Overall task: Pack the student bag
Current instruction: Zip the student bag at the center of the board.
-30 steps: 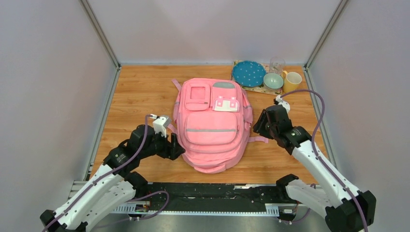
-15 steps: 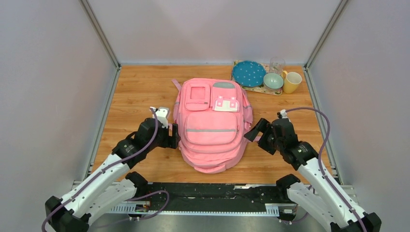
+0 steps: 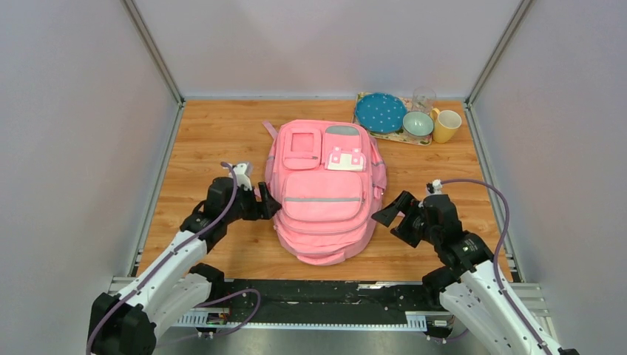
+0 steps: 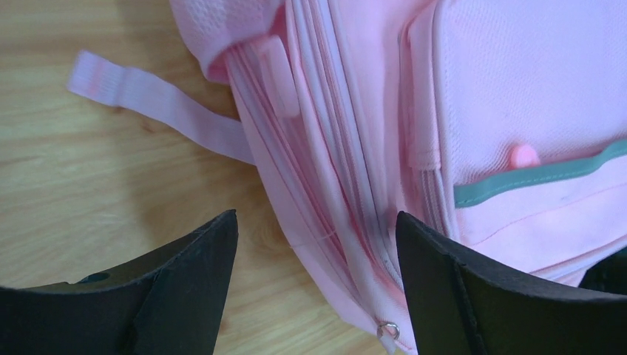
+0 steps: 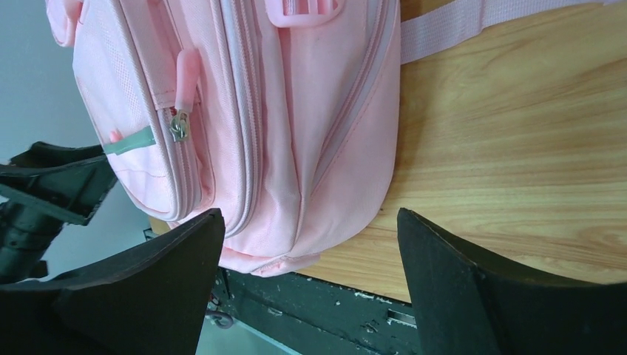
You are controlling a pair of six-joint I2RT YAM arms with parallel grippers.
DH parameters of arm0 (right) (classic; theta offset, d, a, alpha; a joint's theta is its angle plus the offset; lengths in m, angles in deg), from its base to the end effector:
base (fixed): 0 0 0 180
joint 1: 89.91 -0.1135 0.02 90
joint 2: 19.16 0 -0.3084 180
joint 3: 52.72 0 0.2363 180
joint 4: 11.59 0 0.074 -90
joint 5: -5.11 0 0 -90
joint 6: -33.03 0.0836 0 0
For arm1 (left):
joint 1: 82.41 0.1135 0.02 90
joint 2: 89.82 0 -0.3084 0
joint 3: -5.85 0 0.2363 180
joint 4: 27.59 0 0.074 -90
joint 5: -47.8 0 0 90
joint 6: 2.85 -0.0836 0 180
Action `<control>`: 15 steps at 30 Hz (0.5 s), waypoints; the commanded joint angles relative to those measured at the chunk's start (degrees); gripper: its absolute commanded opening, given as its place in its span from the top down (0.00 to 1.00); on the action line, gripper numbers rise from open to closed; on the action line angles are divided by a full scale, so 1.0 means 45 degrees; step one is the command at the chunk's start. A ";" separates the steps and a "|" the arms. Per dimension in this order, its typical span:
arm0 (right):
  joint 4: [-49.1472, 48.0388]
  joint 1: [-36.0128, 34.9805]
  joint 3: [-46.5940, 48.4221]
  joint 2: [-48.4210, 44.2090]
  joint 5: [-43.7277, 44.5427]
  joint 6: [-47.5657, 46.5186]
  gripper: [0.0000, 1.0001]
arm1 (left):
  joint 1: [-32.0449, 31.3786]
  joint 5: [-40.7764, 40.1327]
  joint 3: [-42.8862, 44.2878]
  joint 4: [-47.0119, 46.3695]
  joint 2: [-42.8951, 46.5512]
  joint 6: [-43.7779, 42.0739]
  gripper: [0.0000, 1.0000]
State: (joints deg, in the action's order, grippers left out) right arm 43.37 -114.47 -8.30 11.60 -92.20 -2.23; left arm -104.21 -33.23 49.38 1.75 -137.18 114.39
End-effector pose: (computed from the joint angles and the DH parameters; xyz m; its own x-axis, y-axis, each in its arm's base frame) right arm 0.0888 0.0523 0.2235 -0.7542 0.5458 -0.3651 0.2020 0.7219 0.6619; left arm 0.1604 -0.0782 0.2389 -0.6750 -0.2170 -0.7052 0.2014 0.8653 -0.4590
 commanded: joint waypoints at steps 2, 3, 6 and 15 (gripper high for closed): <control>-0.1170 -0.0012 -0.0079 0.0447 -0.0992 0.0375 0.10 | 0.0060 0.3295 -0.1944 -0.2934 -0.0531 0.2204 0.20; -0.1268 0.0008 -0.0118 0.0545 -0.1050 0.0374 0.10 | 0.0040 0.4247 -0.2299 -0.4235 -0.0628 0.2575 0.20; -0.1793 -0.0031 -0.0236 0.0994 -0.1265 0.0336 0.10 | -0.0232 0.4900 -0.2986 -0.5281 -0.0805 0.3399 0.19; -0.0829 -0.0110 0.1770 0.2654 -0.0528 -0.1535 0.10 | -0.0721 0.4031 -0.0939 -0.1470 -0.0534 0.1936 0.17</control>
State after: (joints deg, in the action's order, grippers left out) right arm 36.66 -114.73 -8.71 21.37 -97.19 -2.60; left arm -107.14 -13.29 37.57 -13.74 -141.09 126.26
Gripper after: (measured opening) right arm 0.896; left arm 0.825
